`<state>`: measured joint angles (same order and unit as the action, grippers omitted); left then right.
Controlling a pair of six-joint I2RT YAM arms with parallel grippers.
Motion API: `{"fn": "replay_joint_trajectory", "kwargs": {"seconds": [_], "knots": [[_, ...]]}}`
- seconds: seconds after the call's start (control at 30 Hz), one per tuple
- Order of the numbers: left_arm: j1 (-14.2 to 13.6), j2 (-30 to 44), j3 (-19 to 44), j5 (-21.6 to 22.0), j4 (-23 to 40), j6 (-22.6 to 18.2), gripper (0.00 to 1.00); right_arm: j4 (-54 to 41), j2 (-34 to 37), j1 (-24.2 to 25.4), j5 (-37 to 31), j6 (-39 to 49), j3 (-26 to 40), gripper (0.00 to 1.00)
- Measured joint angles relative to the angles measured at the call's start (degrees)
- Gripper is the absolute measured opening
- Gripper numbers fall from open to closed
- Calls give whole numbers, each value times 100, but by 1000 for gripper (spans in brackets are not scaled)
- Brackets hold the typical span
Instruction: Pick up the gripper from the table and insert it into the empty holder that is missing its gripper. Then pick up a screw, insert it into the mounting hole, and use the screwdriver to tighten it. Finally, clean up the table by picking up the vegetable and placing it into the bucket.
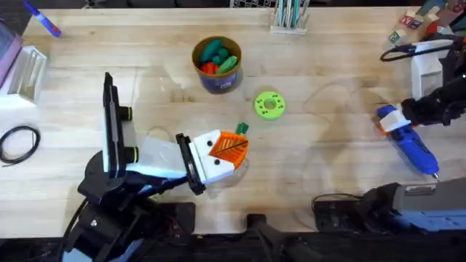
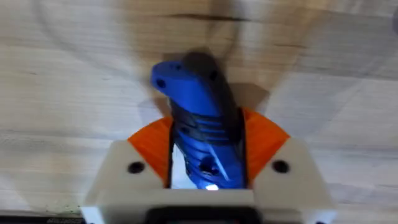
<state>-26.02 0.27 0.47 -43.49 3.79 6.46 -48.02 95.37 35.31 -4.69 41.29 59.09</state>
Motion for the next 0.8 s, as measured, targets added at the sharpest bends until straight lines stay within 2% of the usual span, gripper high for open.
{"fn": "replay_joint_trajectory", "kwargs": {"seconds": [0.03,0.17,0.2,0.33,0.43,0.7,0.8], "knots": [[0,0,0,1,0,0,4,-5,0,0,-2,9,0,478],[0,0,0,1,0,0,4,-1,0,-2,-12,37,-2,96],[0,0,0,1,0,0,4,-3,0,-11,-15,15,-2,36],[0,0,0,1,0,0,4,-7,-100,-119,-16,8,-14,22],[0,0,0,0,0,0,4,1,-493,-301,-10,-79,-44,21],[0,0,0,1,0,0,4,369,-2304,-1212,32,-832,-46,21],[0,0,0,1,0,0,4,619,-3077,-1585,424,-1345,-48,21]]}}
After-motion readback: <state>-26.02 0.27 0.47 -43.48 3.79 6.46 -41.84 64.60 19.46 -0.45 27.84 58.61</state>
